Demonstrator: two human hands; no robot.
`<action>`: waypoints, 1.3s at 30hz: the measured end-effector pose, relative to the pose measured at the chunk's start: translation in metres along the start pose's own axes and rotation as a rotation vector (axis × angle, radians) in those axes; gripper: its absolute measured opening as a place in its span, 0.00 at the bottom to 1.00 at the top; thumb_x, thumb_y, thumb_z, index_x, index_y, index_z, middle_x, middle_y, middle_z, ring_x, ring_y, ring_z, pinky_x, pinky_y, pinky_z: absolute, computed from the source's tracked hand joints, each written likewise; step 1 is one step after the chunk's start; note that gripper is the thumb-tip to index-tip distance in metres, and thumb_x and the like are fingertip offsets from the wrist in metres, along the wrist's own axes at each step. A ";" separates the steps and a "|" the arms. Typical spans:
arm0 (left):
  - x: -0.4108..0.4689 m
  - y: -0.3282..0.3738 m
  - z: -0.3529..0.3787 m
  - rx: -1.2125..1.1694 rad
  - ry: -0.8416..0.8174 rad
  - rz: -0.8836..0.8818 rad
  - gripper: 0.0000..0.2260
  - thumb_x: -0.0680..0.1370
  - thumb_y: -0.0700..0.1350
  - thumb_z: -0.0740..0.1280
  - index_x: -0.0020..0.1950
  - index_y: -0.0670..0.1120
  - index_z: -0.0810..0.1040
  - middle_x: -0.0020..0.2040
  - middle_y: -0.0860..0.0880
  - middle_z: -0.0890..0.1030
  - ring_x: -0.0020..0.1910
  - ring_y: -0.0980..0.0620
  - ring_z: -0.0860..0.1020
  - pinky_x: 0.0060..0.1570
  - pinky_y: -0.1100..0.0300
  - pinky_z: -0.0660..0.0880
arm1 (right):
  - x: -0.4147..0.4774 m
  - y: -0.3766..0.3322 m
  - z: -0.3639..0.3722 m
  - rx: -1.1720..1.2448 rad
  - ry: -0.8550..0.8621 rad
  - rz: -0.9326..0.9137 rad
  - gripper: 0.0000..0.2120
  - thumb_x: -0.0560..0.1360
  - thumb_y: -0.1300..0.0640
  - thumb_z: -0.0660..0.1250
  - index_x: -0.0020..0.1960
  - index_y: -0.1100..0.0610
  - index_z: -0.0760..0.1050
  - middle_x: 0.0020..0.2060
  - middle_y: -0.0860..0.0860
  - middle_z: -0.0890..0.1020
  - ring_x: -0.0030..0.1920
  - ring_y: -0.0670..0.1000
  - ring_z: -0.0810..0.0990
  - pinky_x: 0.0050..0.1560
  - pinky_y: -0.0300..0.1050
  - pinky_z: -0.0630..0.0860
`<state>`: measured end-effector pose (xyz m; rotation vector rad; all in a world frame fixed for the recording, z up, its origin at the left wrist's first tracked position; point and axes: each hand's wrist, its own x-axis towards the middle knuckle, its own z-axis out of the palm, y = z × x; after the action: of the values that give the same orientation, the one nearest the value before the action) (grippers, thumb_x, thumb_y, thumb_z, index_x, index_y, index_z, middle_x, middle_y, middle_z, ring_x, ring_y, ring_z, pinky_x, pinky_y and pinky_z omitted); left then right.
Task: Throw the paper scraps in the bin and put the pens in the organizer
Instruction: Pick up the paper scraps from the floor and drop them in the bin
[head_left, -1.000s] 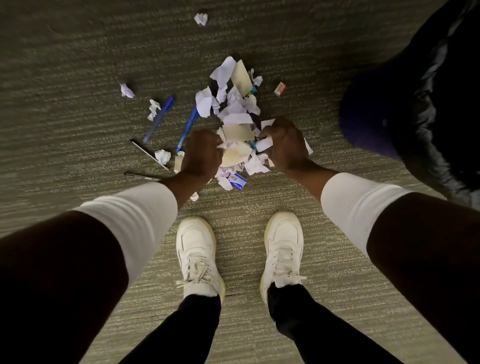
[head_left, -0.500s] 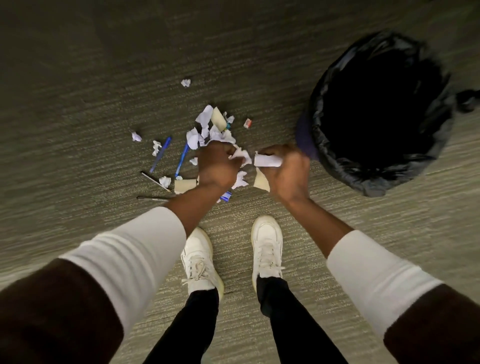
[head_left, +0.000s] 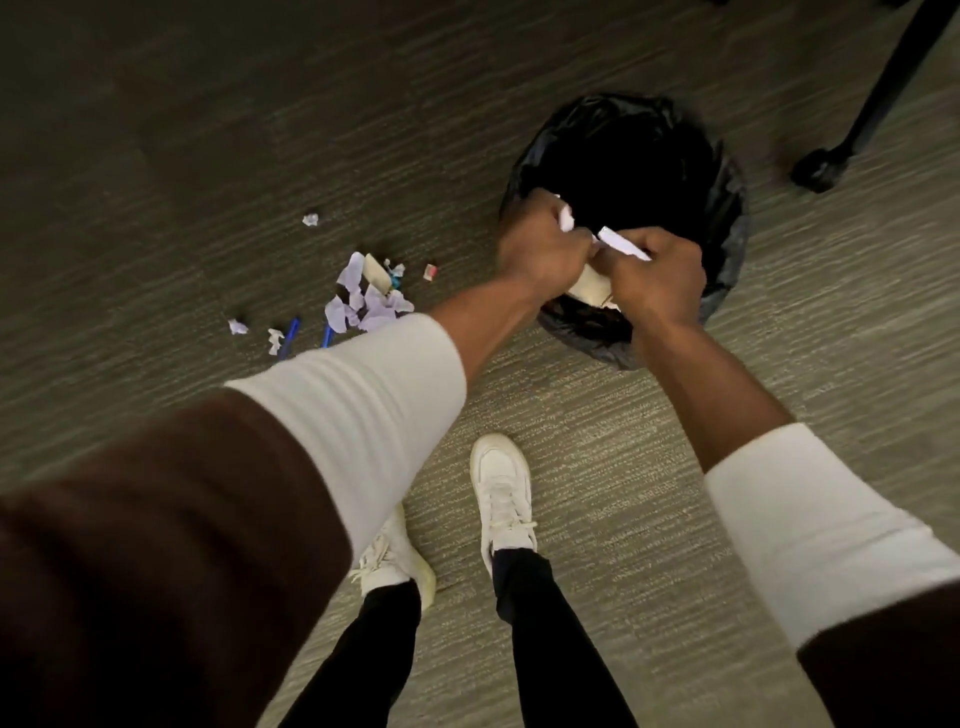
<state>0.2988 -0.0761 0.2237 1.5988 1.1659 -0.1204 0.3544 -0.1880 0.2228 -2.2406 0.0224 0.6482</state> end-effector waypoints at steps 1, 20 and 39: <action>0.008 0.001 0.010 -0.013 -0.050 -0.036 0.13 0.72 0.50 0.72 0.53 0.45 0.80 0.52 0.46 0.85 0.53 0.46 0.83 0.51 0.56 0.79 | 0.009 0.001 -0.002 -0.007 0.006 0.048 0.10 0.72 0.51 0.78 0.51 0.50 0.85 0.41 0.45 0.85 0.45 0.48 0.85 0.46 0.45 0.83; -0.011 -0.186 -0.066 0.086 0.003 -0.187 0.16 0.74 0.53 0.65 0.50 0.43 0.84 0.48 0.42 0.87 0.49 0.41 0.86 0.54 0.45 0.84 | -0.058 0.064 0.092 -0.124 -0.296 -0.187 0.10 0.76 0.60 0.75 0.56 0.53 0.80 0.47 0.49 0.87 0.46 0.49 0.87 0.43 0.56 0.87; 0.042 -0.400 -0.077 0.825 -0.145 -0.002 0.57 0.72 0.51 0.81 0.85 0.51 0.41 0.85 0.39 0.42 0.84 0.34 0.46 0.60 0.38 0.79 | -0.021 0.201 0.259 -0.937 -0.605 -0.241 0.60 0.66 0.35 0.81 0.84 0.42 0.45 0.82 0.68 0.43 0.83 0.71 0.43 0.74 0.69 0.67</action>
<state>-0.0035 -0.0235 -0.0470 2.2473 1.0580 -0.7878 0.1774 -0.1501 -0.0510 -2.7055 -1.0216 1.3667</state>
